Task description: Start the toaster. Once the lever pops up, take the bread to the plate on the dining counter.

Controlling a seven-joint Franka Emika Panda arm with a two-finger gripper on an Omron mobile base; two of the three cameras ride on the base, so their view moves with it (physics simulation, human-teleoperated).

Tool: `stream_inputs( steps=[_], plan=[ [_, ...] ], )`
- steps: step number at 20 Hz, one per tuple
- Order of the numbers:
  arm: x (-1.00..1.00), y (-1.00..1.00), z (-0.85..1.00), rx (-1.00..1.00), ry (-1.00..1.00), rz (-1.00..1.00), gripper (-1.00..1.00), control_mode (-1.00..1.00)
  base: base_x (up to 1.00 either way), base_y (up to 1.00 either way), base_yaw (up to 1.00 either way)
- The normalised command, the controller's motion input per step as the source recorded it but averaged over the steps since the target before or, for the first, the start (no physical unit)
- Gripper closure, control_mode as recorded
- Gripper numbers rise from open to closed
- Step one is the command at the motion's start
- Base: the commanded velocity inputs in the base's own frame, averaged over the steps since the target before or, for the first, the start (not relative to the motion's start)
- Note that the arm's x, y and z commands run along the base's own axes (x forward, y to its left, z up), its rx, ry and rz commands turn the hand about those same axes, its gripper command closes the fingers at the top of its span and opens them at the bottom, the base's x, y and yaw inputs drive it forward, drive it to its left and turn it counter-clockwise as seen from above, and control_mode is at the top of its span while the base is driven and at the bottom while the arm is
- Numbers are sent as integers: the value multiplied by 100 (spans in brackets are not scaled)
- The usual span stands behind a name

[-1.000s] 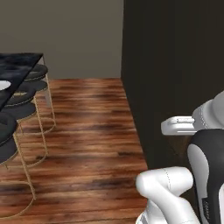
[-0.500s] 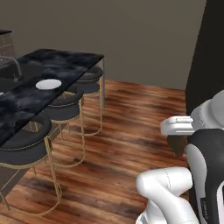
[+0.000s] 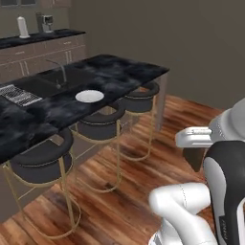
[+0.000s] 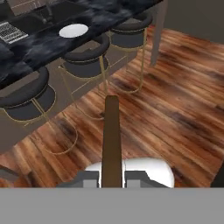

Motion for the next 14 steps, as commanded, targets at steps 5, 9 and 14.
stream_inputs(
  steps=[5, 9, 14],
  plan=[
    [0, 0, 0, 0, 0, 0, 100, 100, 99, -62, 57],
    [0, 0, 0, 0, 0, 0, 100, 100, 94, -69, 55],
    [0, 0, 0, 0, 0, 0, 100, 100, 83, -79, 51]
  ],
)
